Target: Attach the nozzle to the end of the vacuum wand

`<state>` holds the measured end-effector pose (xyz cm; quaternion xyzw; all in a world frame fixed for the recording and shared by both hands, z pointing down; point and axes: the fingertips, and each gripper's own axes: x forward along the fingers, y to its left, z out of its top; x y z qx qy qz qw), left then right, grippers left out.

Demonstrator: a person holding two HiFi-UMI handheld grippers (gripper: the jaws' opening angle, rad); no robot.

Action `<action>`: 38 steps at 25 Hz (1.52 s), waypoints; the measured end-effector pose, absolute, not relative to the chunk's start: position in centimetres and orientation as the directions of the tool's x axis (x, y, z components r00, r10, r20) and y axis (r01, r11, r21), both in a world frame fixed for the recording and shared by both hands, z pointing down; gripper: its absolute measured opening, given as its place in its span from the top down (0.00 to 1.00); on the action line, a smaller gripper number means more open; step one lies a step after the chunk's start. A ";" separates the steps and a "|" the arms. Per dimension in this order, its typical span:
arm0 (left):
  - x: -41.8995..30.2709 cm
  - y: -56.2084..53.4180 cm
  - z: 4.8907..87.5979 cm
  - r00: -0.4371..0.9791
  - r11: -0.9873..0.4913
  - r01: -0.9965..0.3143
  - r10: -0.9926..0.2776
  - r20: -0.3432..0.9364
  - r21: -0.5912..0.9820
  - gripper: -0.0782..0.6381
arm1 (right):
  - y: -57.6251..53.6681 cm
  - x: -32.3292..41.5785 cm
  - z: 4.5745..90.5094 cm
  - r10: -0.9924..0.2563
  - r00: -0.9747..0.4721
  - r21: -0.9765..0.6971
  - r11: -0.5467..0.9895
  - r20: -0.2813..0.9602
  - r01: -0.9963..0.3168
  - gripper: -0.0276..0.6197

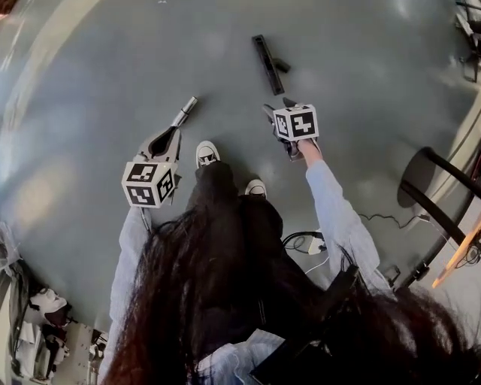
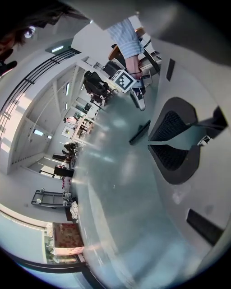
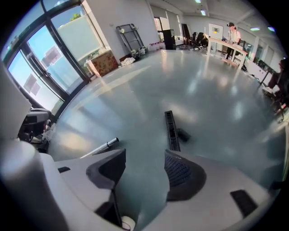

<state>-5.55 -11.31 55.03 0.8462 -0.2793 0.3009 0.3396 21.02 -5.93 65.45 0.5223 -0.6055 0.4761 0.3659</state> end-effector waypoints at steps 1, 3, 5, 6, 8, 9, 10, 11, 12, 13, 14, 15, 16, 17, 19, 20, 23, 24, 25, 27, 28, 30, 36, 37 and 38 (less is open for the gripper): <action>-5.6 -11.4 56.8 0.661 -0.604 -0.683 -0.270 0.700 0.411 0.88 | -6.0 21.5 67.2 -0.283 -0.178 -0.182 0.014 0.942 -0.983 0.57; -5.3 -11.5 60.0 0.662 -0.599 -0.685 -0.273 0.698 0.415 0.88 | -6.2 22.7 70.3 -0.286 -0.161 -0.159 0.032 0.945 -0.987 0.56; -4.7 -11.5 63.1 0.672 -0.612 -0.670 -0.260 0.694 0.420 0.88 | -6.8 24.0 73.3 -0.292 -0.135 -0.126 0.052 0.947 -0.991 0.55; -4.3 -11.5 64.6 0.679 -0.617 -0.661 -0.248 0.691 0.428 0.88 | -7.2 24.6 74.7 -0.297 -0.116 -0.102 0.065 0.948 -0.993 0.54; -3.8 -11.4 67.4 0.693 -0.616 -0.646 -0.227 0.684 0.451 0.88 | -8.1 26.0 77.0 -0.316 -0.075 -0.048 0.090 0.946 -0.995 0.53; -3.6 -11.4 68.6 0.698 -0.616 -0.642 -0.225 0.679 0.456 0.87 | -8.7 26.7 78.0 -0.326 -0.056 -0.024 0.102 0.944 -0.995 0.53; -3.5 -11.6 69.8 0.702 -0.619 -0.640 -0.230 0.674 0.455 0.85 | -9.3 27.3 79.0 -0.335 -0.040 -0.002 0.115 0.941 -0.993 0.53; -3.5 -12.0 71.0 0.704 -0.624 -0.639 -0.240 0.668 0.450 0.83 | -10.1 27.9 80.0 -0.344 -0.027 0.019 0.130 0.939 -0.991 0.53; -3.5 -12.4 72.2 0.706 -0.628 -0.639 -0.250 0.663 0.444 0.81 | -10.9 28.4 81.1 -0.349 -0.019 0.036 0.150 0.937 -0.988 0.53; -3.7 -12.8 73.6 0.707 -0.629 -0.641 -0.259 0.659 0.440 0.80 | -11.6 28.7 82.4 -0.345 -0.017 0.046 0.173 0.939 -0.984 0.53; -3.9 -13.2 75.1 0.706 -0.629 -0.643 -0.266 0.656 0.438 0.80 | -12.1 28.9 83.8 -0.331 -0.018 0.051 0.199 0.944 -0.979 0.53; -4.1 -13.5 76.6 0.705 -0.629 -0.646 -0.274 0.655 0.432 0.79 | -12.4 29.0 85.3 -0.312 -0.019 0.055 0.224 0.950 -0.973 0.53; -4.5 -13.6 77.7 0.701 -0.630 -0.651 -0.284 0.655 0.423 0.79 | -12.6 29.1 86.5 -0.295 -0.019 0.057 0.246 0.955 -0.967 0.53; -4.9 -13.6 78.4 0.696 -0.632 -0.657 -0.297 0.654 0.412 0.79 | -12.7 29.2 87.4 -0.286 -0.015 0.064 0.265 0.958 -0.962 0.53; -6.0 -13.4 78.7 0.684 -0.627 -0.675 -0.334 0.649 0.389 0.79 | -13.1 29.4 87.8 -0.292 0.001 0.089 0.289 0.956 -0.953 0.53; -6.7 -13.1 78.5 0.677 -0.619 -0.687 -0.354 0.645 0.381 0.79 | -13.1 29.4 87.7 -0.294 0.011 0.101 0.293 0.956 -0.951 0.53; -8.4 -11.9 78.1 0.653 -0.582 -0.724 -0.404 0.640 0.371 0.79 | -13.5 30.0 87.3 -0.304 0.061 0.173 0.356 0.951 -0.918 0.54; -8.9 -11.5 78.1 0.644 -0.567 -0.736 -0.417 0.641 0.371 0.79 | -13.9 30.0 87.3 -0.310 0.055 0.184 0.402 0.949 -0.897 0.56; -9.2 -10.9 78.2 0.636 -0.552 -0.746 -0.427 0.643 0.372 0.79 | -14.1 29.7 87.3 -0.313 0.030 0.180 0.462 0.949 -0.869 0.56; -9.8 -9.6 78.5 0.624 -0.526 -0.762 -0.439 0.647 0.378 0.79 | -14.3 28.3 87.2 -0.309 -0.050 0.160 0.617 0.950 -0.771 0.56; -10.1 -8.9 78.6 0.618 -0.518 -0.768 -0.444 0.649 0.377 0.79 | -14.2 27.4 87.1 -0.299 -0.093 0.153 0.702 0.950 -0.696 0.56; -10.6 -7.8 78.9 0.602 -0.506 -0.781 -0.458 0.654 0.365 0.79 | -13.9 25.5 87.0 -0.263 -0.160 0.149 0.849 0.951 -0.507 0.56; -11.6 -6.6 79.9 0.572 -0.442 -0.814 -0.498 0.652 0.376 0.79 | -14.9 25.6 86.5 -0.230 -0.119 0.159 0.889 0.966 -0.428 0.56; -11.6 -6.4 80.3 0.571 -0.434 -0.815 -0.496 0.654 0.383 0.79 | -15.5 25.2 85.8 -0.247 -0.155 0.142 0.859 0.956 -0.492 0.56; -11.5 -6.2 80.8 0.571 -0.433 -0.815 -0.491 0.657 0.385 0.79 | -16.1 24.5 85.0 -0.278 -0.205 0.123 0.823 0.939 -0.555 0.56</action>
